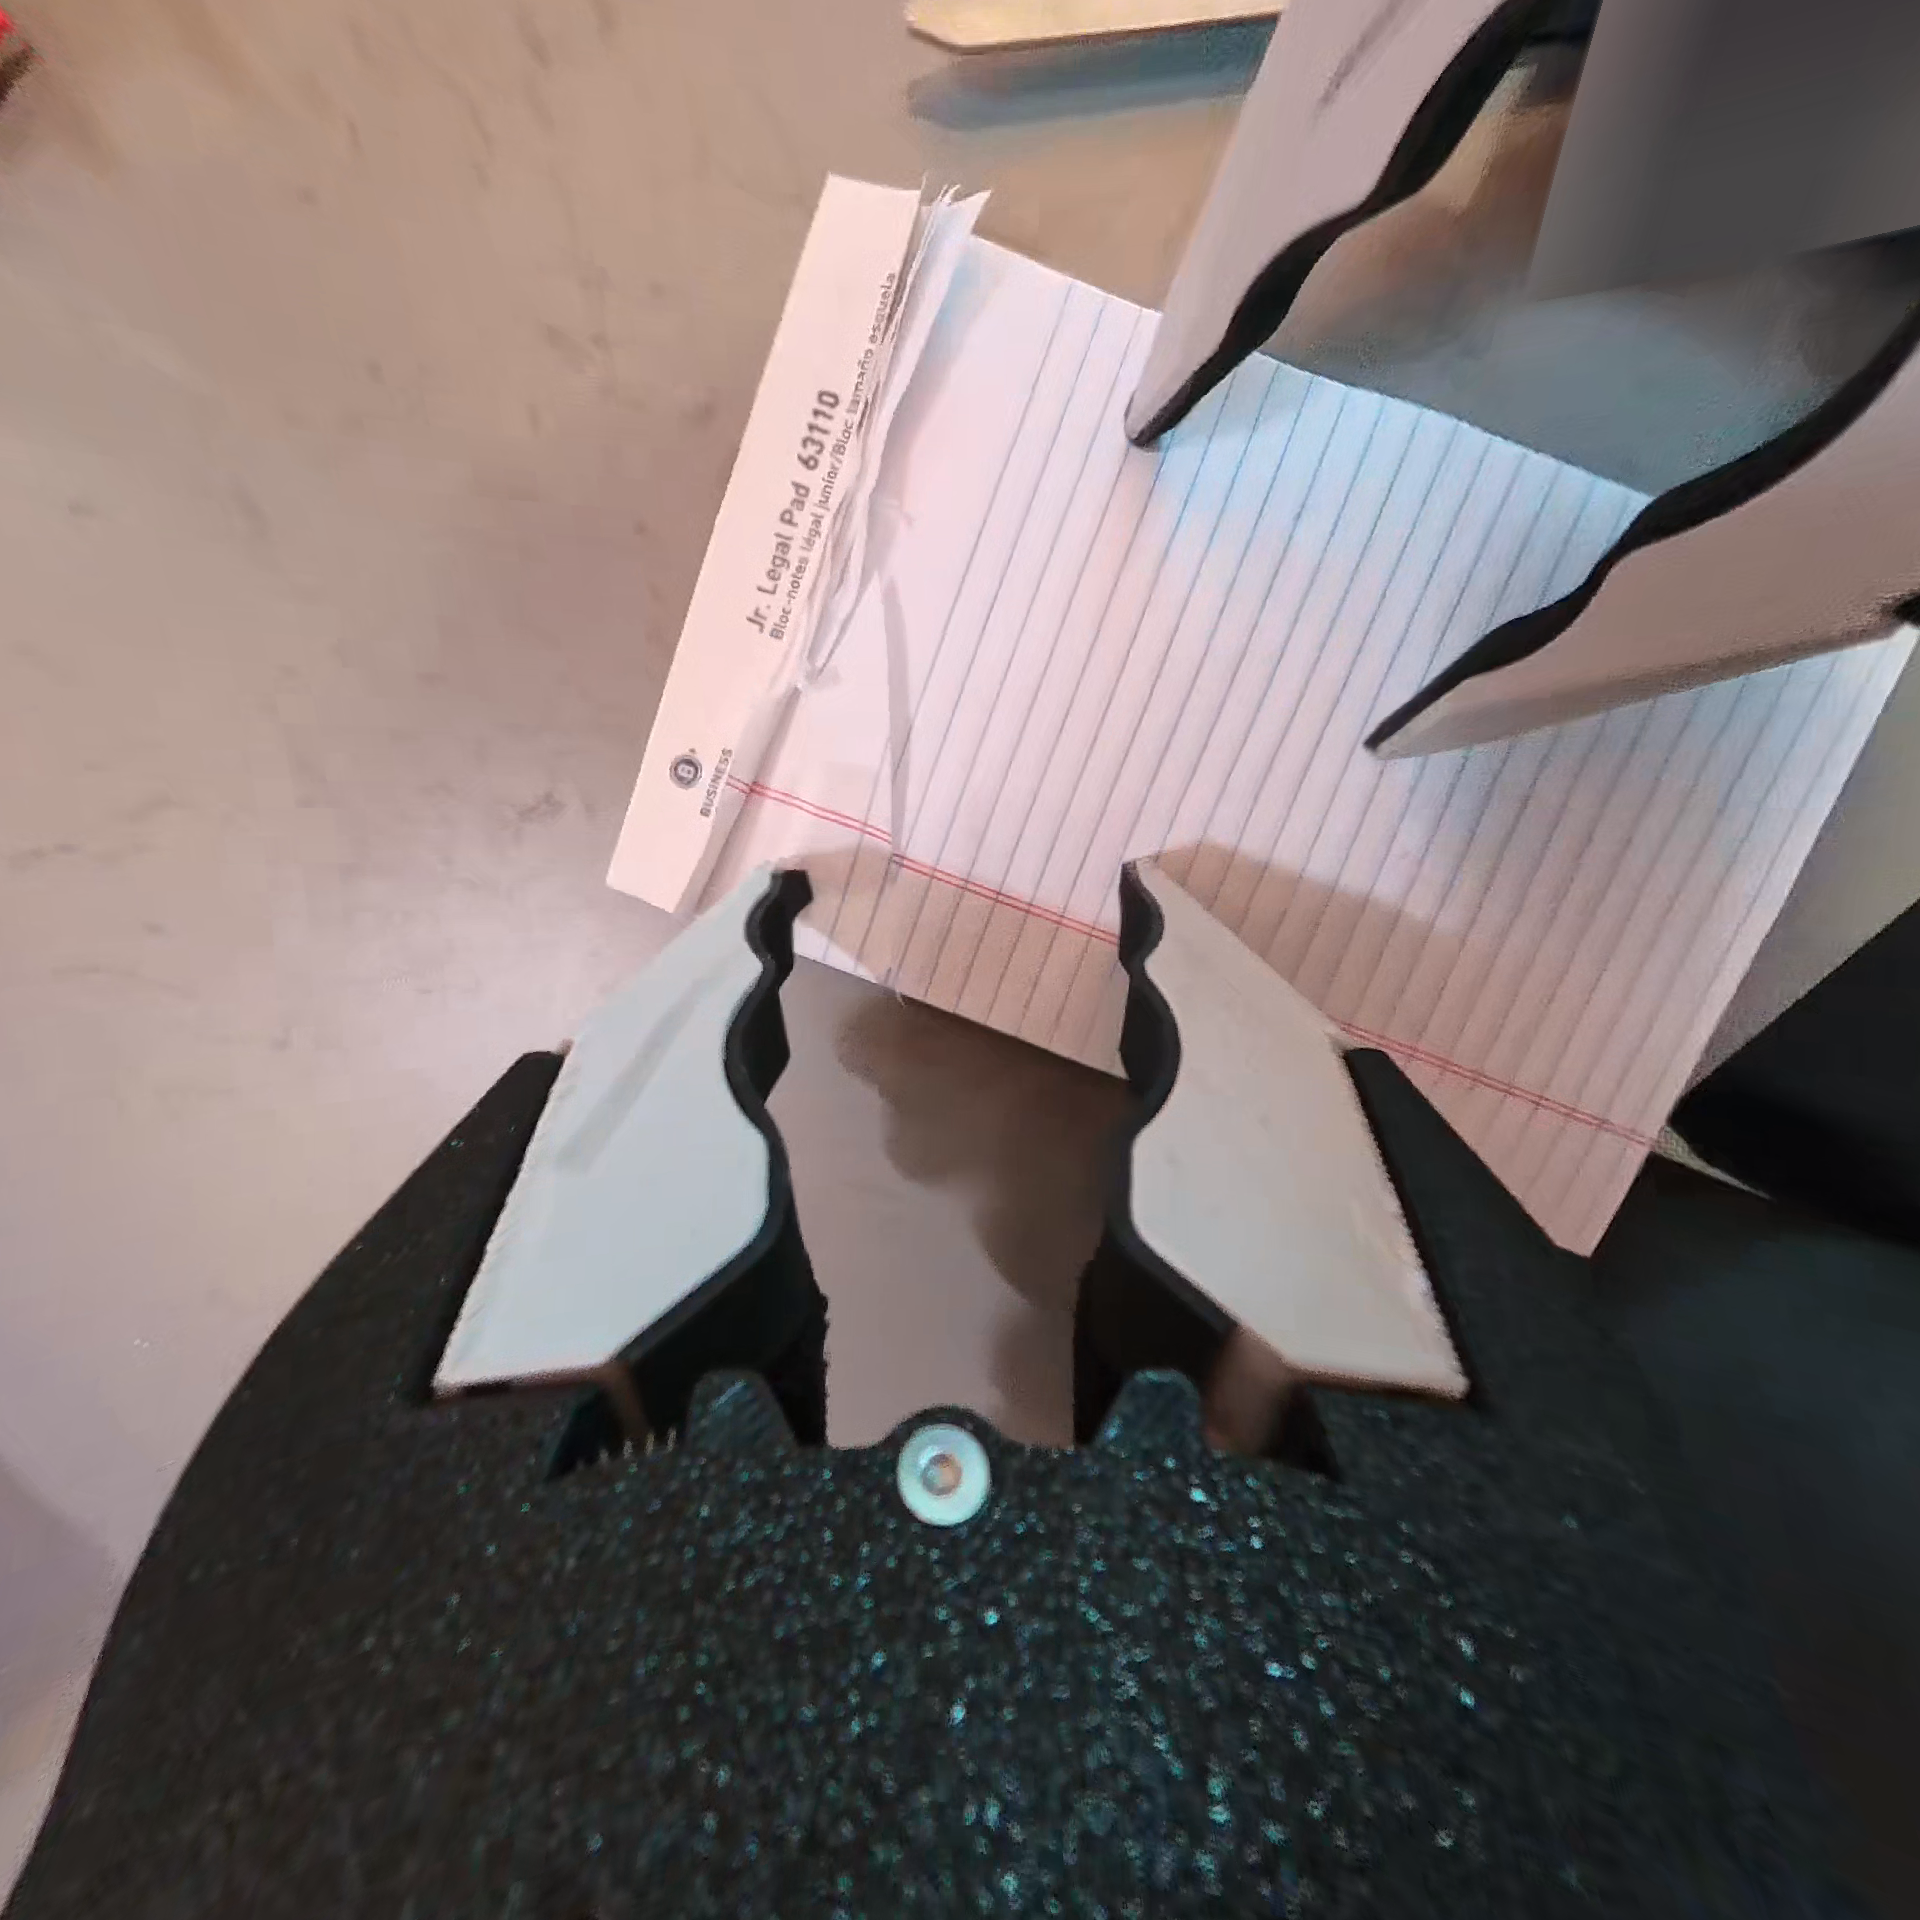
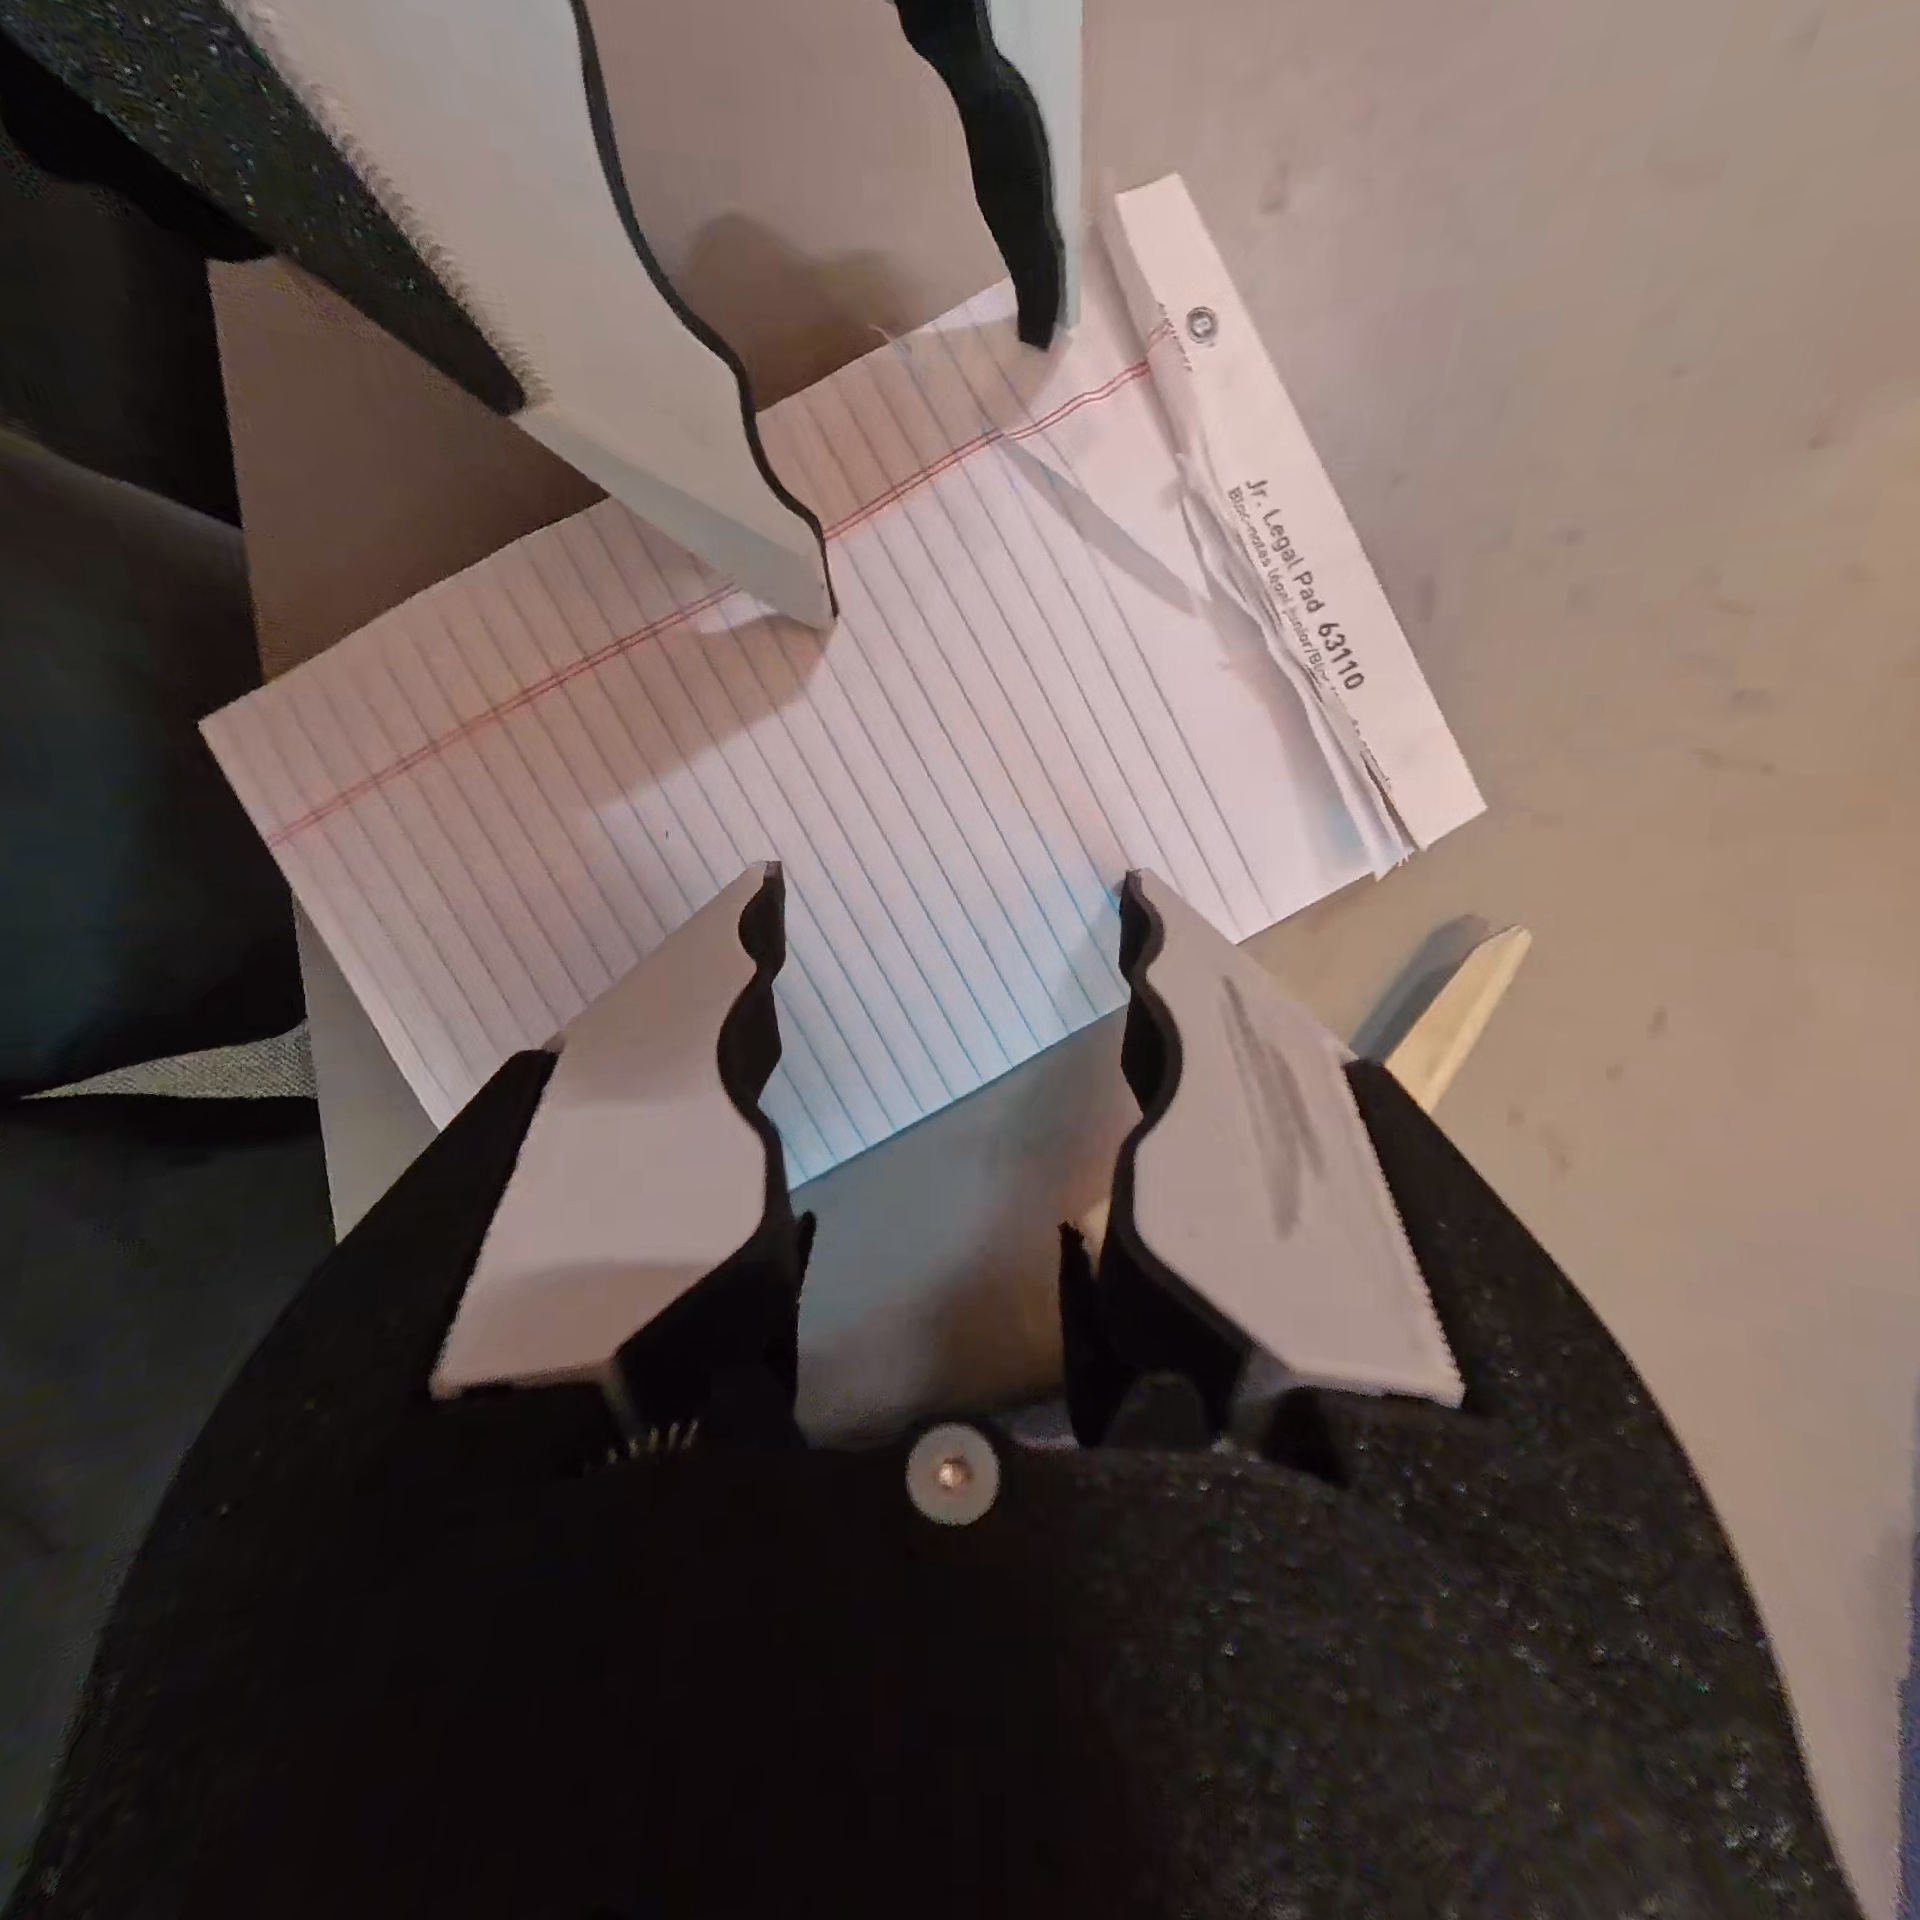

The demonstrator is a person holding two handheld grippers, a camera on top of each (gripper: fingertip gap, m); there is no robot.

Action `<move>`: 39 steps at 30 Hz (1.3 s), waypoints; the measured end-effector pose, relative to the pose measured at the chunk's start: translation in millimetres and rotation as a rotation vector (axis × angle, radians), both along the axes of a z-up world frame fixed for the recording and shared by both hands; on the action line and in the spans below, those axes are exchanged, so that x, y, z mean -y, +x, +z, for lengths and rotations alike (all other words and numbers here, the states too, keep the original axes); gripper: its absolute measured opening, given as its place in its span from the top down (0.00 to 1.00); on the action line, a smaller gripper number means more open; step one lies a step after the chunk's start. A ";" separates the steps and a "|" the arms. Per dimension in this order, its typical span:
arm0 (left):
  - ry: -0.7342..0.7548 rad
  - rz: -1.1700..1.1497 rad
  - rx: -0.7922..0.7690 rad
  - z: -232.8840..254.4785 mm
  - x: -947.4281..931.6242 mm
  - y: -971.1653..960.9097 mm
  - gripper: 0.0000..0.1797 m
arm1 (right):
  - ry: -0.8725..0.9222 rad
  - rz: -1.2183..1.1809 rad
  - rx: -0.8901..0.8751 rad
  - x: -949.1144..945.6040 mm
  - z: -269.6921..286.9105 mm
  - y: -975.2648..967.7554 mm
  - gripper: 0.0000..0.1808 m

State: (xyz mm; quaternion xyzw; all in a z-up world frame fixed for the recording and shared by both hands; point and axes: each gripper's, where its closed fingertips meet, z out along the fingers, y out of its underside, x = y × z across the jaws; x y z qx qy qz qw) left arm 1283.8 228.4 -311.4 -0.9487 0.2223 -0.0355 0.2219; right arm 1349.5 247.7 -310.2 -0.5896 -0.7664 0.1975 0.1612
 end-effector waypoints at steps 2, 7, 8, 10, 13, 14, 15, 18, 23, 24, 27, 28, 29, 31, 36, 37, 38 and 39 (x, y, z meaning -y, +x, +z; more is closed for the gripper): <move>-0.005 -0.026 -0.006 -0.2 -1.7 -4.4 0.64 | 0.006 -0.034 -0.001 -2.1 0.0 -4.0 0.67; 0.016 -0.120 -0.004 0.1 -15.9 -23.1 0.62 | 0.016 -0.186 -0.033 -7.0 -0.1 -20.2 0.67; 0.016 -0.136 0.009 -0.2 -19.1 -28.0 0.62 | 0.017 -0.229 -0.028 -7.9 -0.1 -24.2 0.67; 0.012 -0.189 0.009 -0.2 -27.2 -41.1 0.62 | 0.008 -0.332 -0.027 -9.3 -0.1 -34.5 0.67; -0.016 -0.239 0.014 -0.8 -38.0 -60.7 0.62 | 0.010 -0.443 -0.024 -11.1 -0.1 -51.6 0.67; -0.017 -0.252 0.019 -1.0 -40.8 -65.3 0.62 | 0.008 -0.470 -0.022 -12.7 -0.2 -55.9 0.67; -0.022 -0.255 0.029 -1.3 -43.1 -68.7 0.62 | 0.009 -0.484 -0.018 -14.1 -0.2 -59.2 0.67; -0.001 -0.301 0.011 0.6 -43.8 -72.0 0.64 | -0.007 -0.514 0.005 -16.6 0.5 -62.8 0.67; 0.040 -0.330 0.109 19.0 -28.0 -64.2 0.65 | -0.015 -0.588 -0.011 -20.9 10.6 -55.5 0.62; 0.048 -0.351 0.133 24.5 -21.6 -59.7 0.64 | -0.026 -0.608 -0.021 -19.9 13.3 -52.3 0.62; 0.044 -0.447 0.161 32.4 3.5 -45.1 0.60 | -0.034 -0.649 -0.025 -12.5 15.5 -40.1 0.62; 0.047 -0.488 0.155 32.6 11.2 -40.9 0.59 | -0.030 -0.651 -0.027 -8.5 15.1 -37.7 0.62; 0.051 -0.522 0.160 32.8 18.3 -35.8 0.59 | -0.020 -0.646 -0.019 -4.0 12.9 -35.4 0.62; 0.033 -0.563 0.155 27.9 30.2 -29.2 0.59 | -0.011 -0.639 -0.006 3.7 7.7 -32.4 0.62; 0.007 -0.625 0.118 13.6 50.8 -17.8 0.60 | -0.050 -0.663 -0.002 10.7 -2.0 -31.1 0.63; 0.006 -0.623 0.105 11.1 52.8 -17.9 0.63 | -0.052 -0.667 -0.014 9.4 -1.9 -31.5 0.64; 0.006 -0.621 0.101 8.9 55.3 -17.5 0.66 | -0.052 -0.661 -0.020 8.6 -1.9 -31.3 0.65; -0.004 -0.624 0.099 5.6 59.8 -17.1 0.68 | -0.051 -0.650 -0.023 8.0 -1.8 -30.7 0.66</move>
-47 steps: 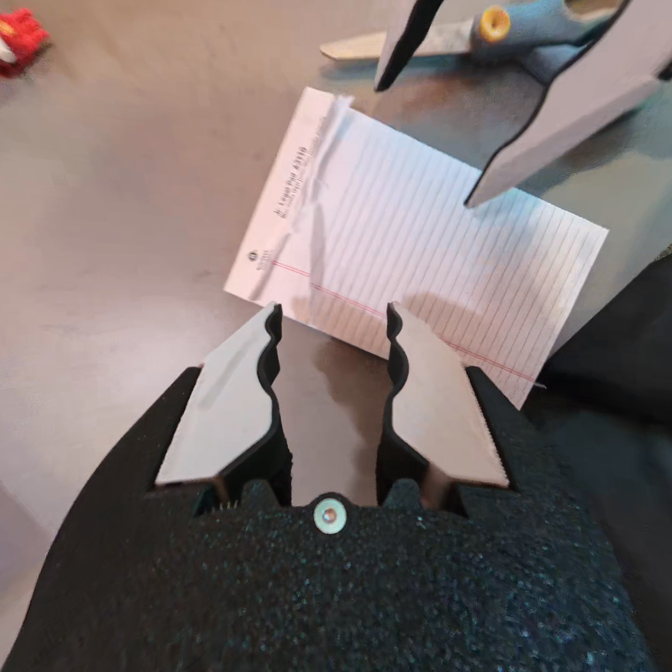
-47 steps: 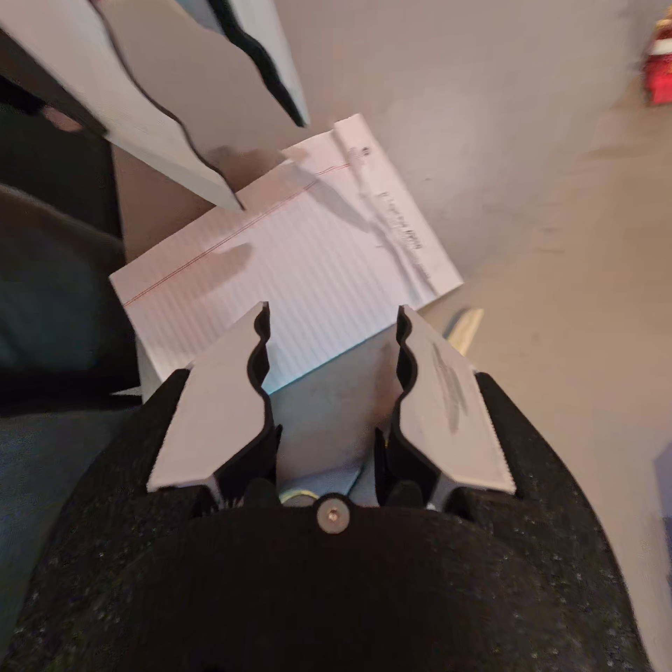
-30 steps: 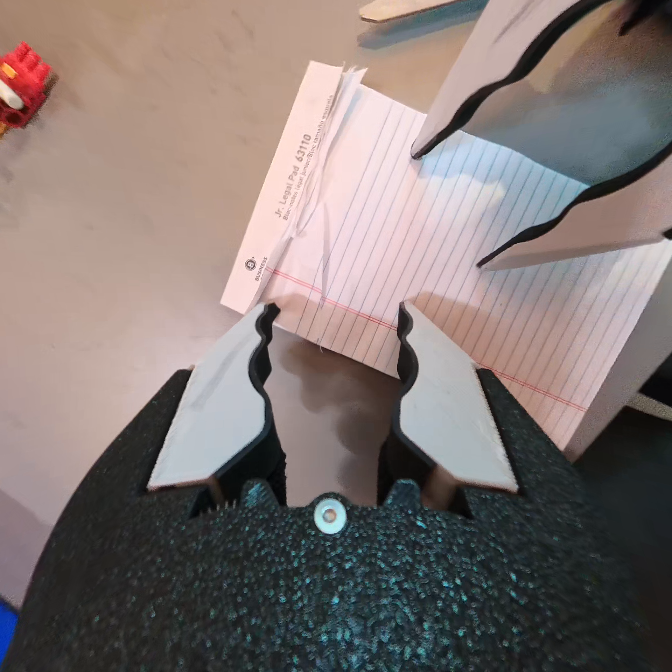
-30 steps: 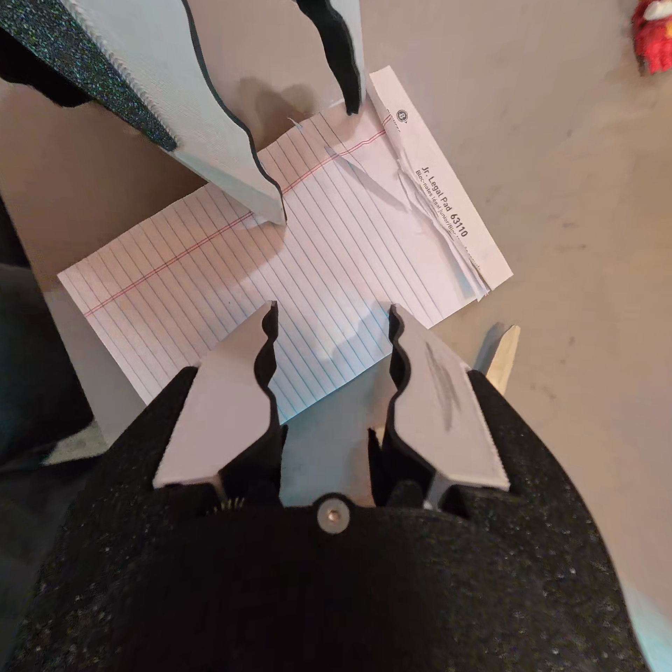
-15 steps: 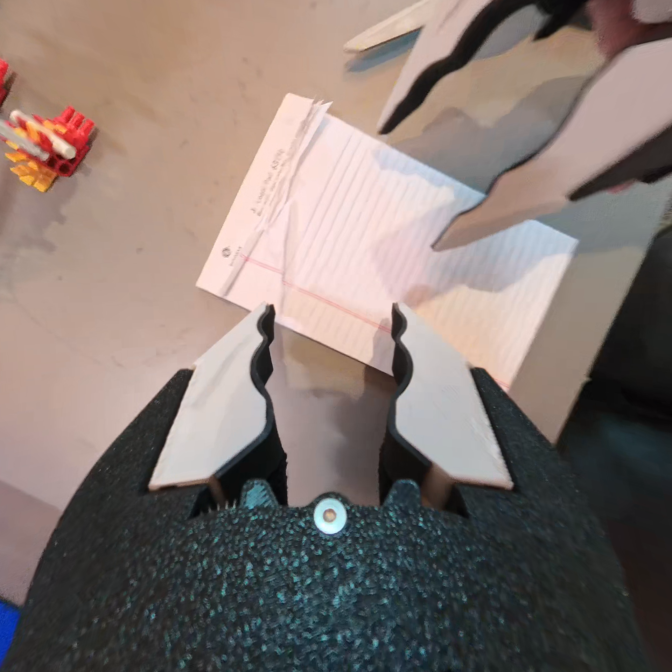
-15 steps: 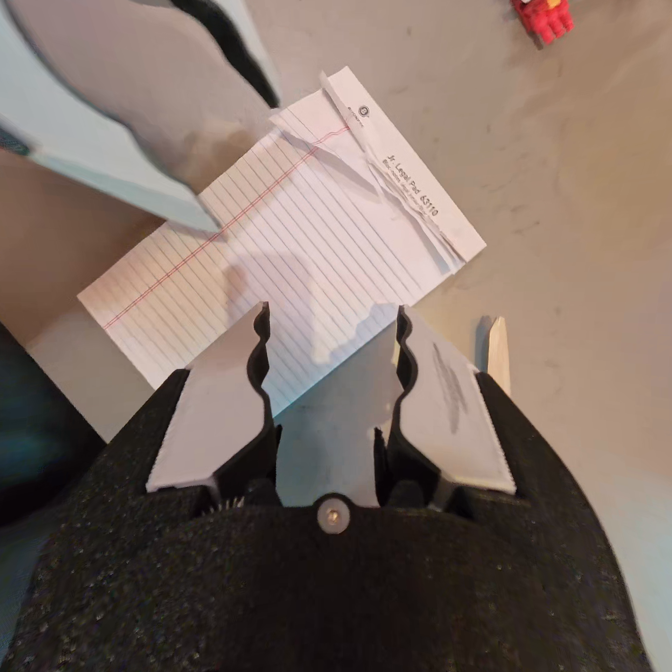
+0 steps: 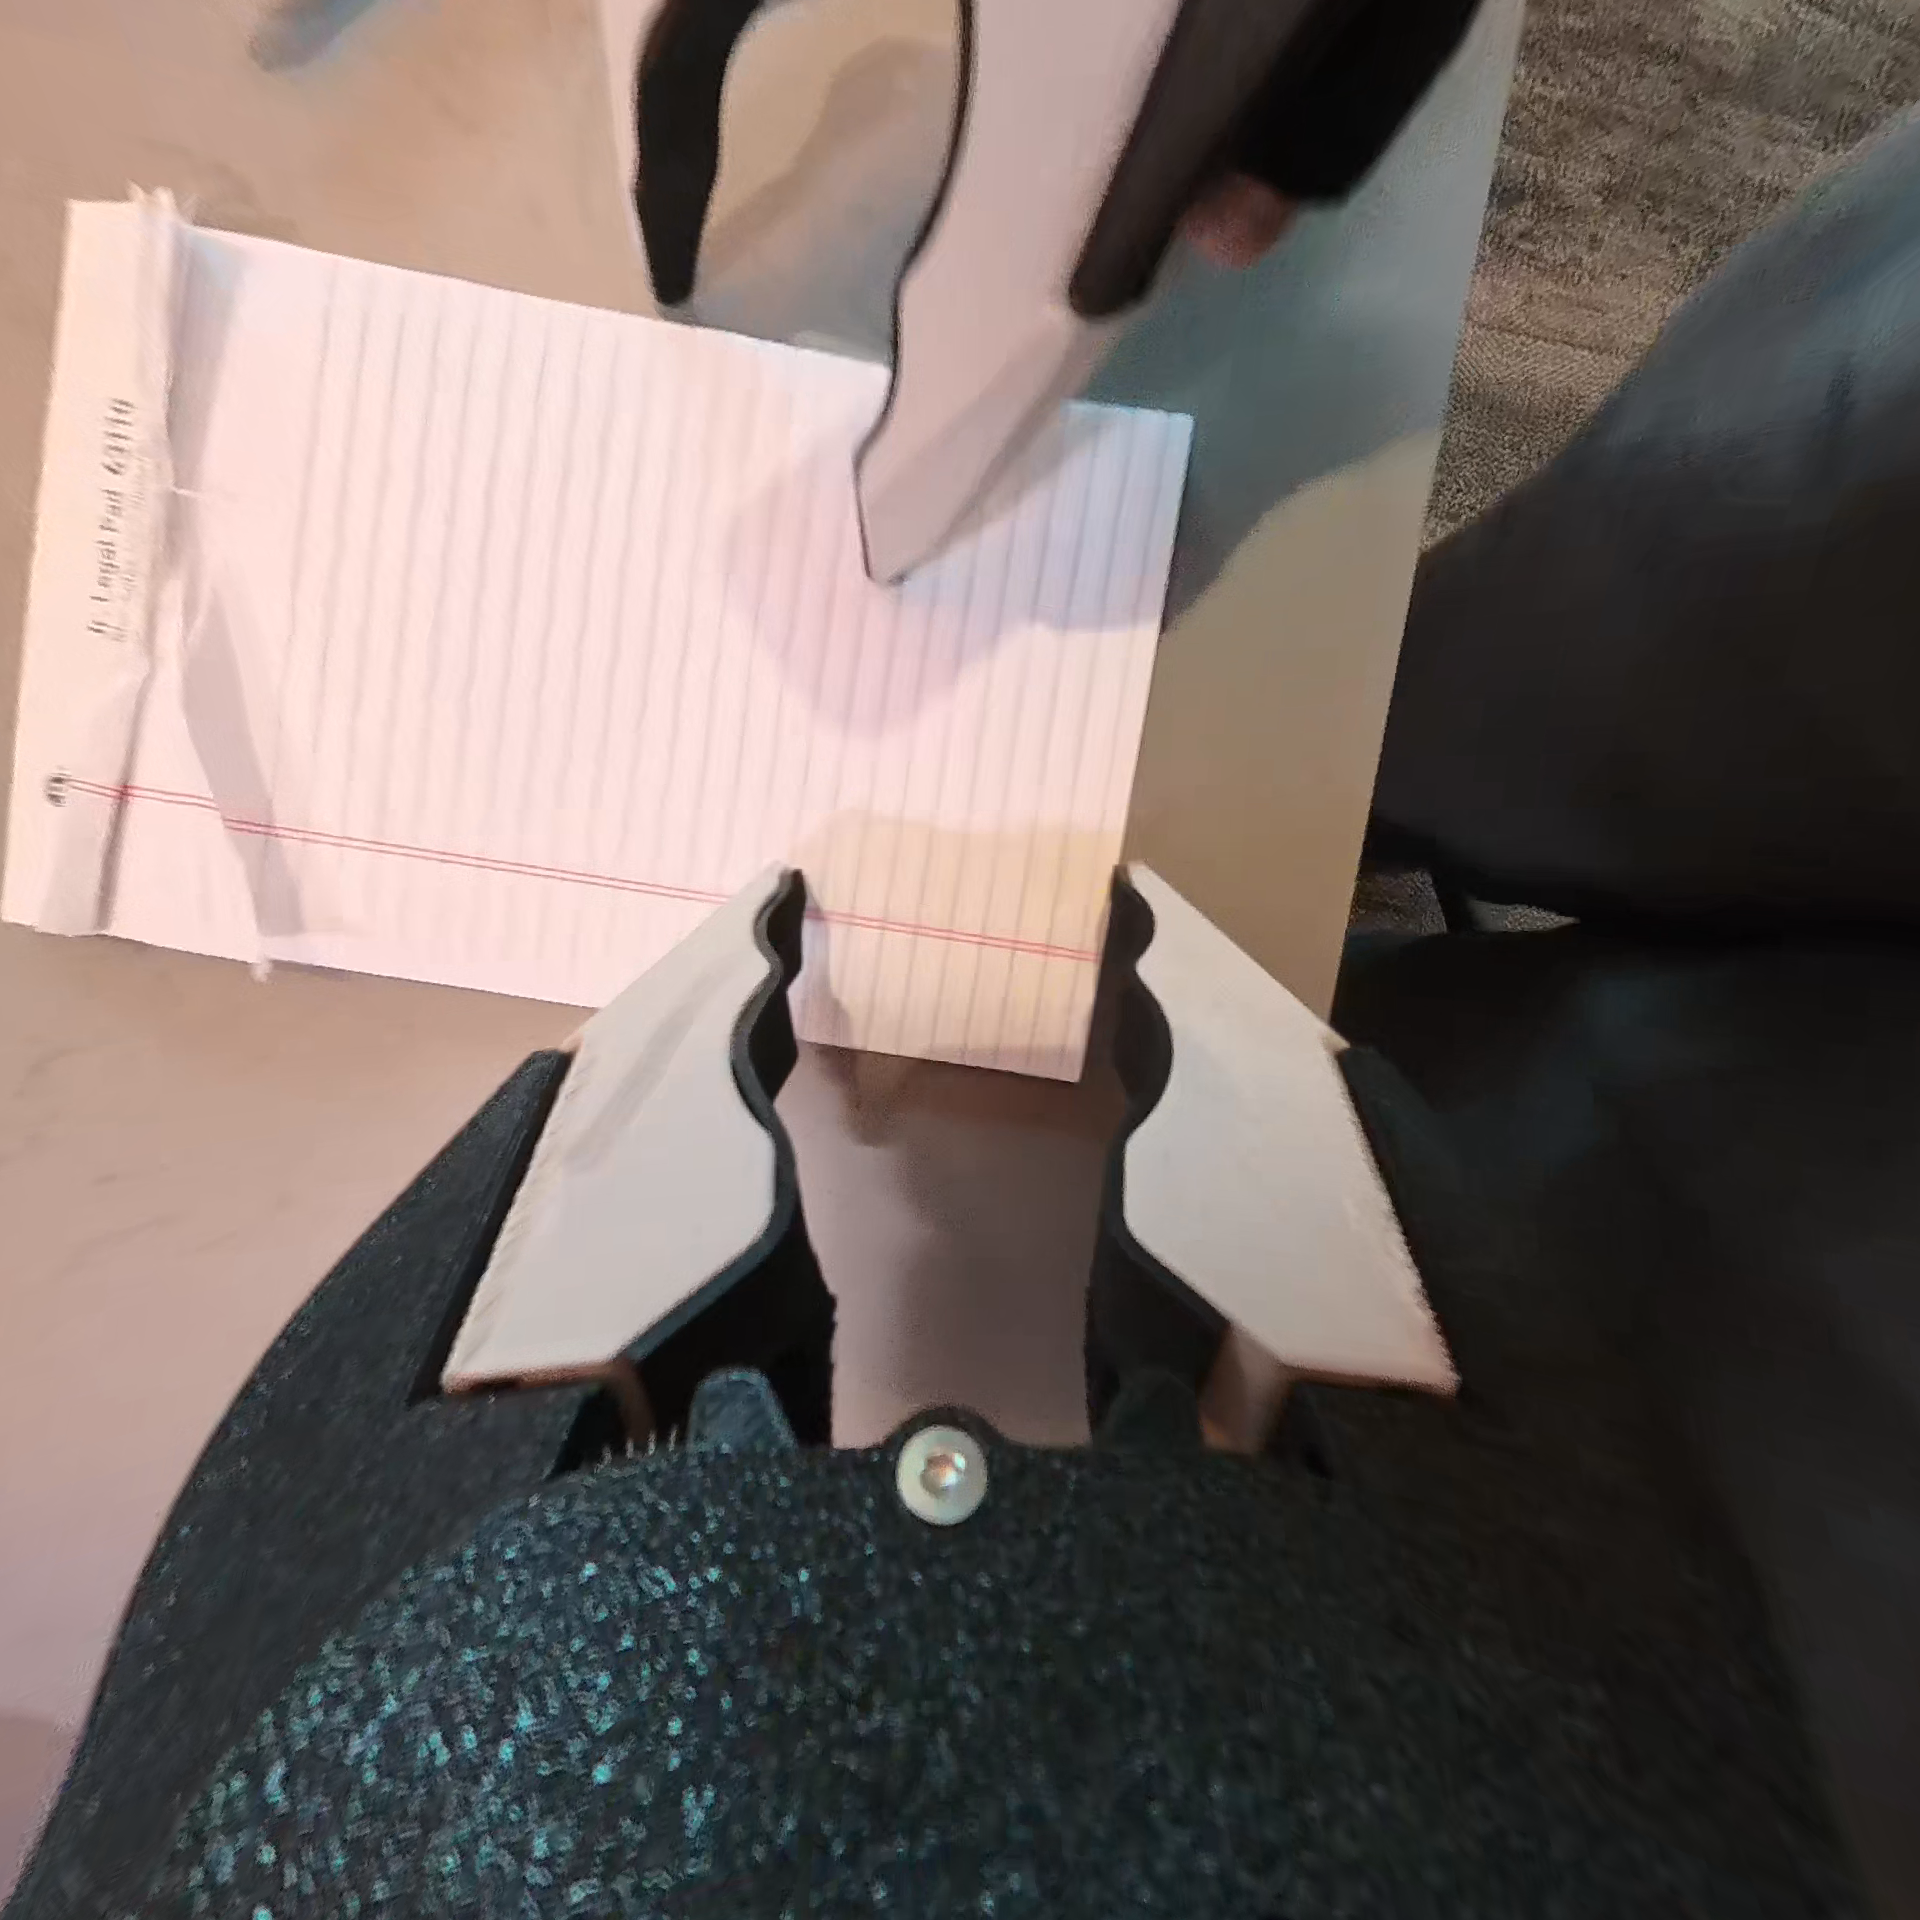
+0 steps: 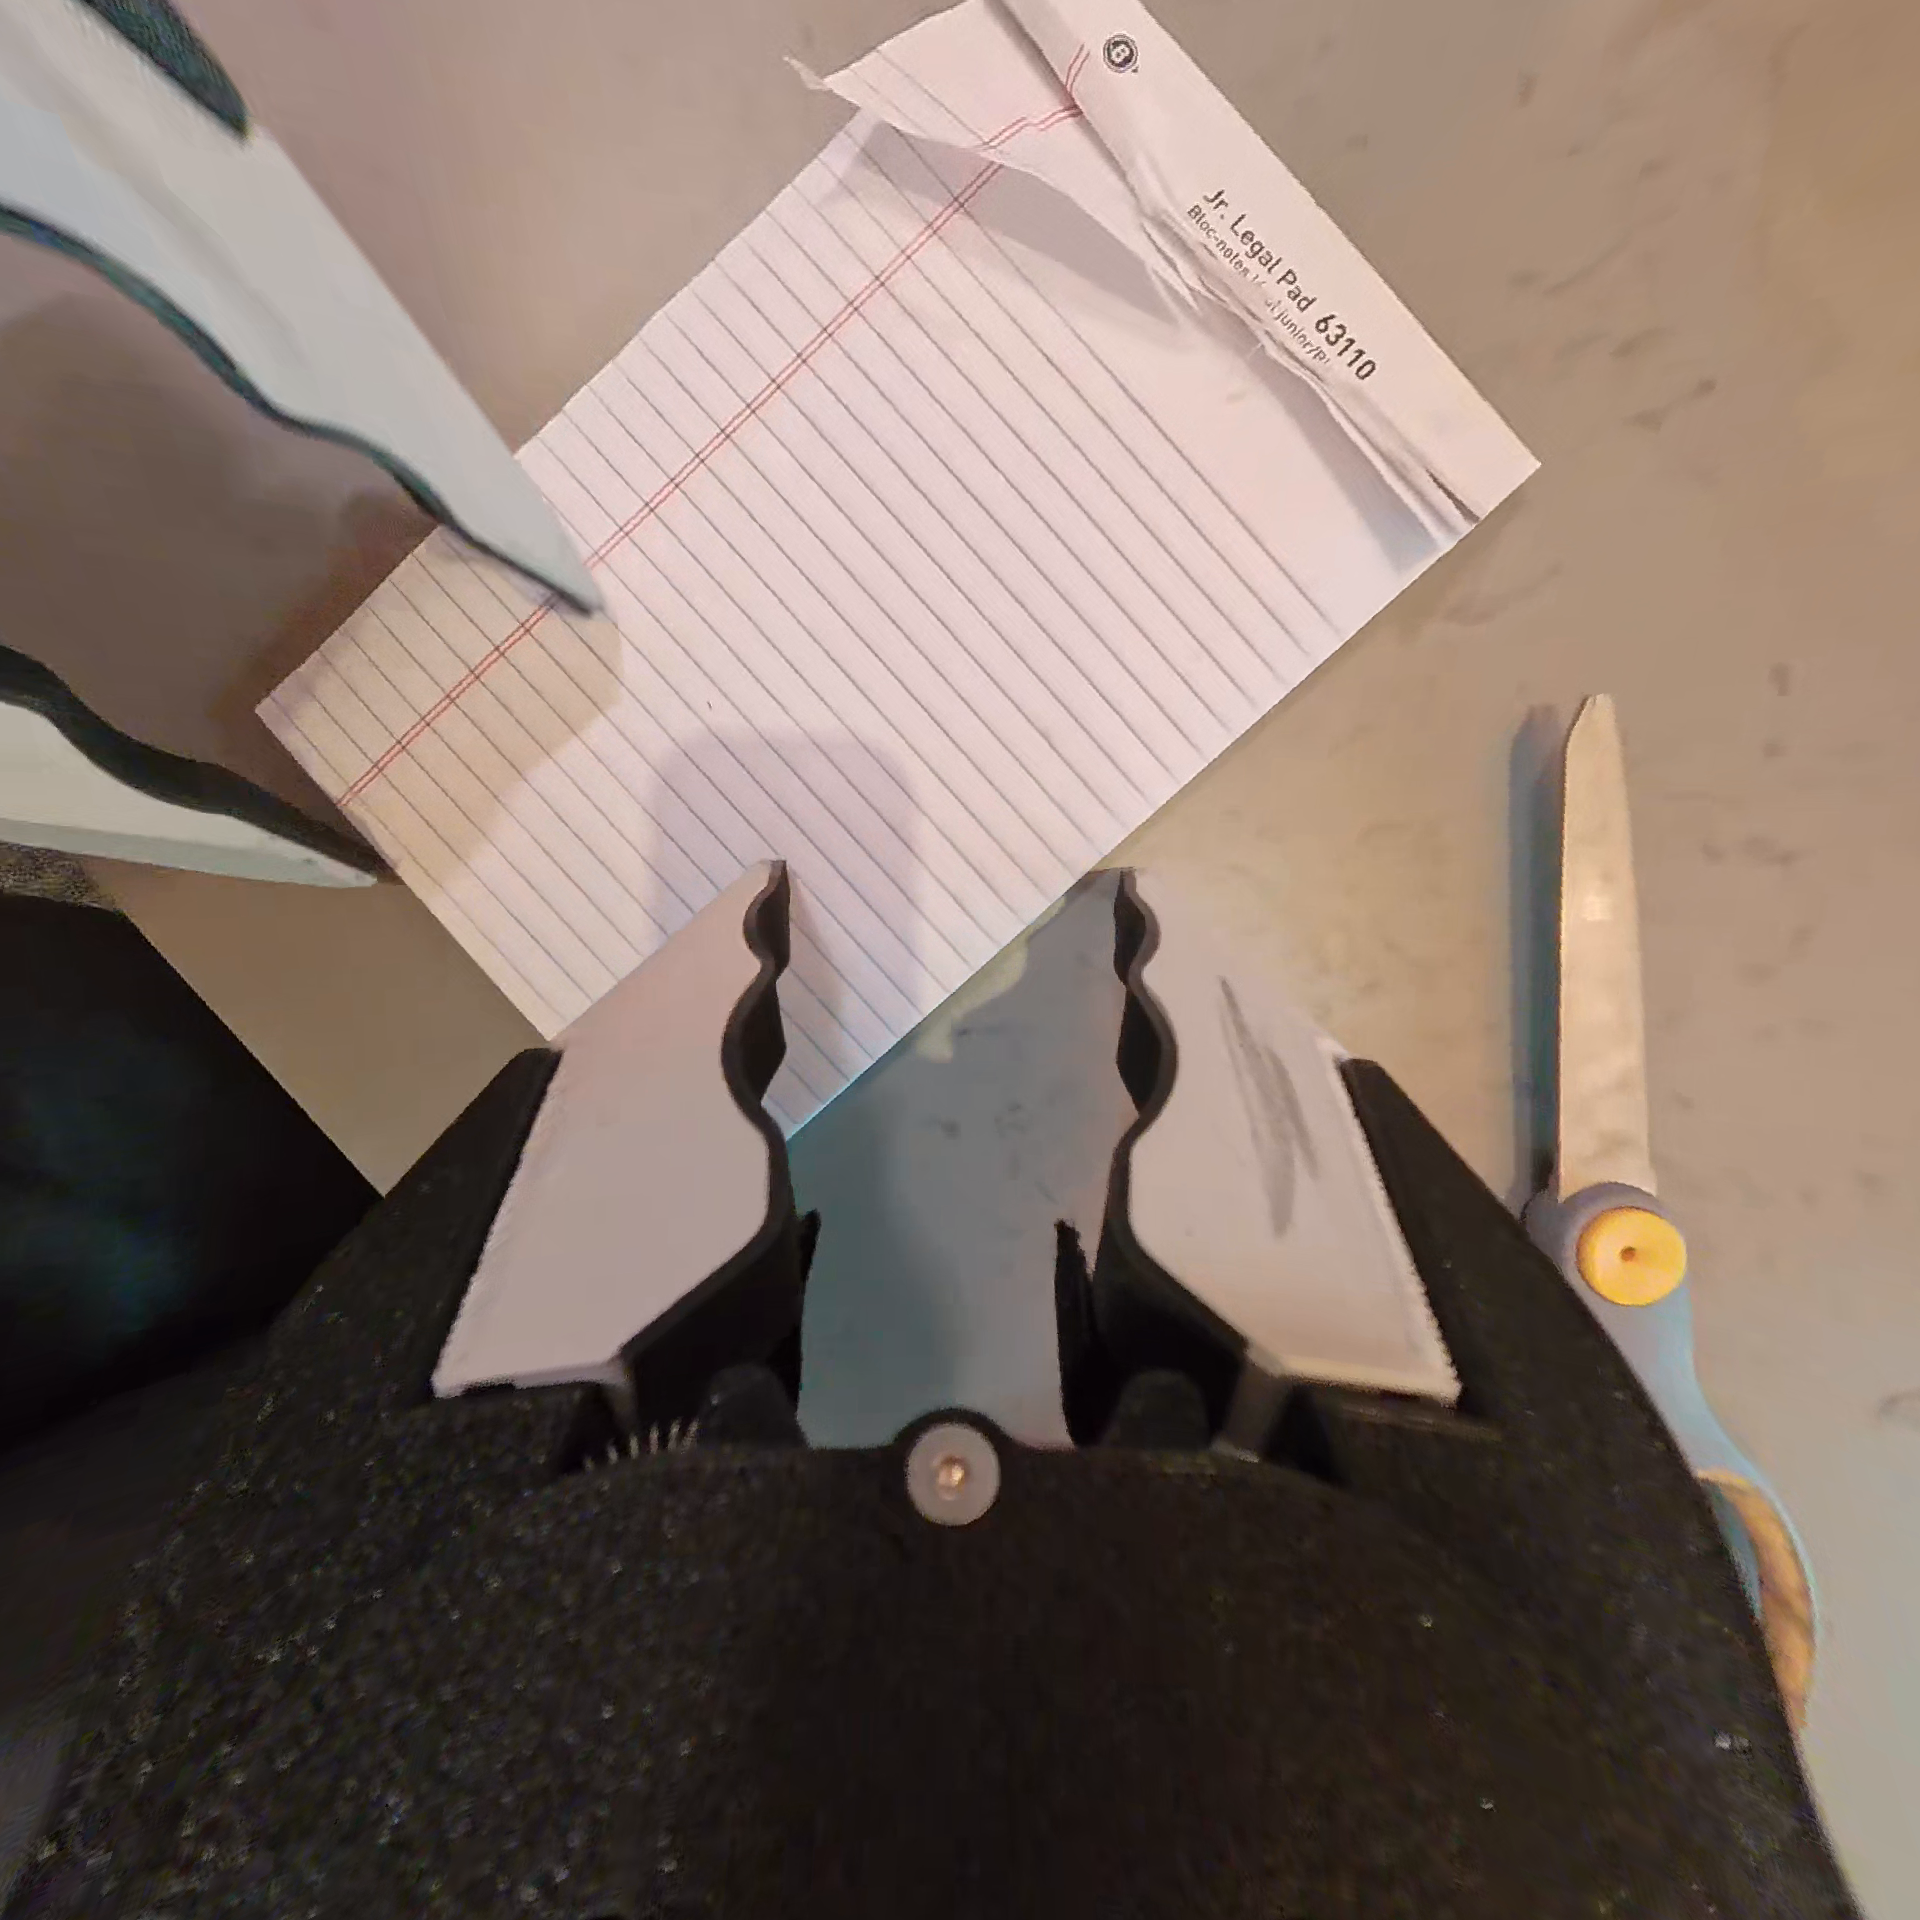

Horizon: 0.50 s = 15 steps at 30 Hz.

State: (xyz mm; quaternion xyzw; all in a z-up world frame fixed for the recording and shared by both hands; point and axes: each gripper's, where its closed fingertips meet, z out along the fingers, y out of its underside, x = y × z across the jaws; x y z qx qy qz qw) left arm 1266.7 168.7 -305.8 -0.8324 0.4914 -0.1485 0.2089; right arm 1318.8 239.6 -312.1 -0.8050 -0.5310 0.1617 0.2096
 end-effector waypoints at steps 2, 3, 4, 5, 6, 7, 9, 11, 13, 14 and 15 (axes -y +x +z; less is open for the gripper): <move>0.040 0.002 -0.014 -4.2 1.2 -0.6 0.70 | -0.001 0.022 -0.008 -1.3 0.3 1.9 0.68; 0.047 0.008 -0.018 -4.5 0.3 -0.9 0.71 | -0.005 0.035 -0.009 -1.9 0.6 3.2 0.70; 0.044 0.023 -0.022 -4.3 -1.0 -1.0 0.72 | -0.013 0.047 -0.009 -2.2 0.9 4.1 0.70; 0.042 0.034 -0.028 -4.0 -2.6 -0.9 0.75 | -0.022 0.059 -0.010 -2.3 1.3 4.5 0.71; 0.043 0.037 -0.033 -3.7 -3.6 -0.6 0.80 | -0.027 0.072 -0.011 -2.5 1.4 5.0 0.71; 0.046 0.042 -0.038 -3.5 -4.4 -0.5 0.84 | -0.032 0.086 -0.010 -2.5 1.7 5.4 0.71; 0.048 0.058 -0.040 -3.4 -4.8 -0.1 0.87 | -0.044 0.098 -0.017 -2.8 3.1 6.8 0.70; 0.038 0.067 -0.018 -1.2 -1.4 3.9 0.82 | -0.036 0.119 -0.037 -2.2 7.8 8.0 0.69; 0.039 0.049 0.000 1.9 4.9 9.6 0.76 | -0.031 0.139 -0.055 1.4 11.8 10.5 0.69; 0.032 0.041 0.003 1.8 8.8 12.1 0.72 | -0.032 0.146 -0.059 3.7 12.5 12.8 0.69; 0.034 0.043 -0.008 0.2 10.8 12.6 0.69 | -0.033 0.155 -0.063 6.5 12.8 15.0 0.69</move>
